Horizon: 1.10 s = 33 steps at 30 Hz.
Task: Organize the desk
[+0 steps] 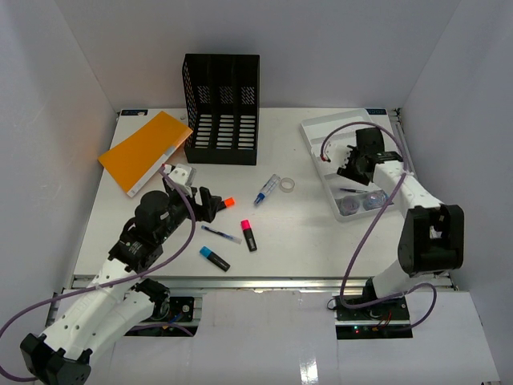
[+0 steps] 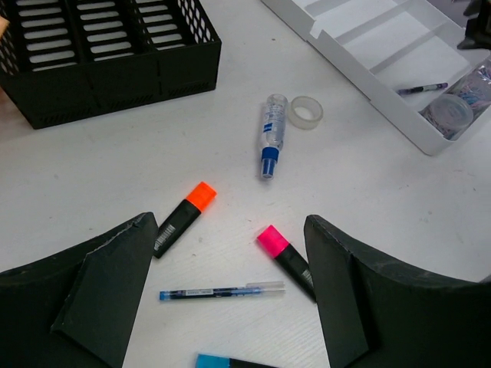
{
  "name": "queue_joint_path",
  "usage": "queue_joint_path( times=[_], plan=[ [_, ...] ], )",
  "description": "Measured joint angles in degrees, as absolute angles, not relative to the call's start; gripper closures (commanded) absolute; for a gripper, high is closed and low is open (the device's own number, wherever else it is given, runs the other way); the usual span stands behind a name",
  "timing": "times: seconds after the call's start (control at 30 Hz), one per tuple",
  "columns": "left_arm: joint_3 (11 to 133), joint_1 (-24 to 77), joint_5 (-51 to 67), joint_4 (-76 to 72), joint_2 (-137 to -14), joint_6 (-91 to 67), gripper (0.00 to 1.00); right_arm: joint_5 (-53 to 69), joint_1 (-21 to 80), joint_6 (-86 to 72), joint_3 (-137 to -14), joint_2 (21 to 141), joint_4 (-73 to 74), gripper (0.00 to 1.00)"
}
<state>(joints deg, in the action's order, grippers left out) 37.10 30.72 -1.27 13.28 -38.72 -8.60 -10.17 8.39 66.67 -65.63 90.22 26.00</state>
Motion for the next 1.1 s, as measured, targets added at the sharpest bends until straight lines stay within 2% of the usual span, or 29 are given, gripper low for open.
queue_joint_path(
  times=[0.17,0.23,0.3,0.4,0.67,1.1],
  plan=[
    [37.08,30.70,2.14,15.16,-41.93,-17.78,0.25,12.90,8.47,53.12,-68.85,80.13,31.71,0.46],
    [37.08,30.72,2.33,17.58,-43.07,-23.46,0.27,22.19,8.67,48.41,-68.29,77.60,32.60,0.46],
    [37.18,30.70,2.07,20.97,-44.71,-29.61,0.33,30.60,8.78,43.82,-66.00,76.16,32.53,0.45],
    [38.36,30.70,0.89,27.44,-48.51,-38.10,0.35,38.85,8.81,39.62,-62.07,76.09,32.55,0.45],
    [43.80,30.70,-1.39,40.54,-63.27,-56.52,0.37,45.75,7.48,36.36,-55.94,75.86,32.57,0.43],
    [48.68,30.70,-2.65,44.74,-80.01,-63.58,0.36,50.95,2.94,36.34,-55.29,69.82,31.92,0.42]
  ],
)
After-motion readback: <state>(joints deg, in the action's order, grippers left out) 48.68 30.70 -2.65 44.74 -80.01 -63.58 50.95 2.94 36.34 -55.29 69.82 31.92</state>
